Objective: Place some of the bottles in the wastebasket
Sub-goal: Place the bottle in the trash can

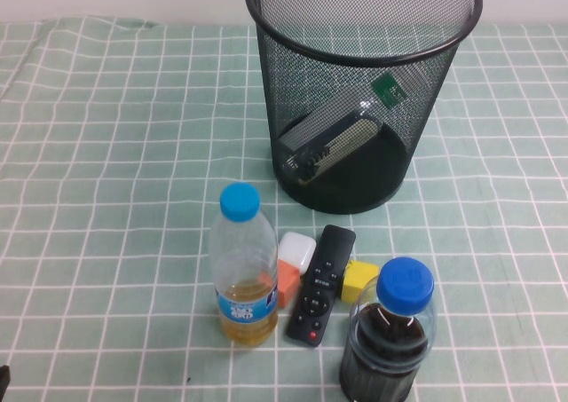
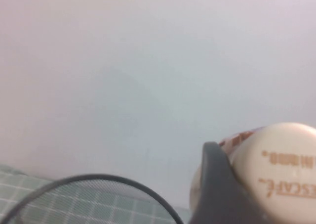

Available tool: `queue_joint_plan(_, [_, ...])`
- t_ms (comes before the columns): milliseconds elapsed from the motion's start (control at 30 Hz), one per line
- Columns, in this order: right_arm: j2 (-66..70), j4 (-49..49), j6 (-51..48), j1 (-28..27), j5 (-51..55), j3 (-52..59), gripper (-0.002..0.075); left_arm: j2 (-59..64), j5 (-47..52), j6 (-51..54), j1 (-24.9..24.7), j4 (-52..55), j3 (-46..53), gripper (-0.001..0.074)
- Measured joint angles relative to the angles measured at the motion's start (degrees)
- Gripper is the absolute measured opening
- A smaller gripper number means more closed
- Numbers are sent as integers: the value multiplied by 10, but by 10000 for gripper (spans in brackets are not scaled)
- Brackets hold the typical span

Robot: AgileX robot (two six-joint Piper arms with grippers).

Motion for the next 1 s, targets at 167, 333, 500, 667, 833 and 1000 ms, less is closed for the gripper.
queue_joint_plan(167, [110, 132, -64, 0, 16, -75, 0, 0, 0, 0, 0, 0, 0, -3])
queue_joint_plan(333, [211, 191, -74, -7, 3, -86, 2, 0, 0, 0, 0, 0, 0, -3])
queue_joint_plan(500, [264, 244, -85, -20, -5, -86, 134, 0, 0, 0, 0, 0, 0, -3])
queue_joint_plan(667, [278, 247, -81, -24, 16, -86, 468, 0, 0, 0, 0, 0, 0, -3])
queue_joint_plan(833, [235, 247, -75, -21, 69, -86, 501, 0, 0, 0, 0, 0, 0, -3])
queue_joint_plan(1000, [165, 239, -74, -21, 177, -86, 316, 0, 0, 0, 0, 0, 0, -3])
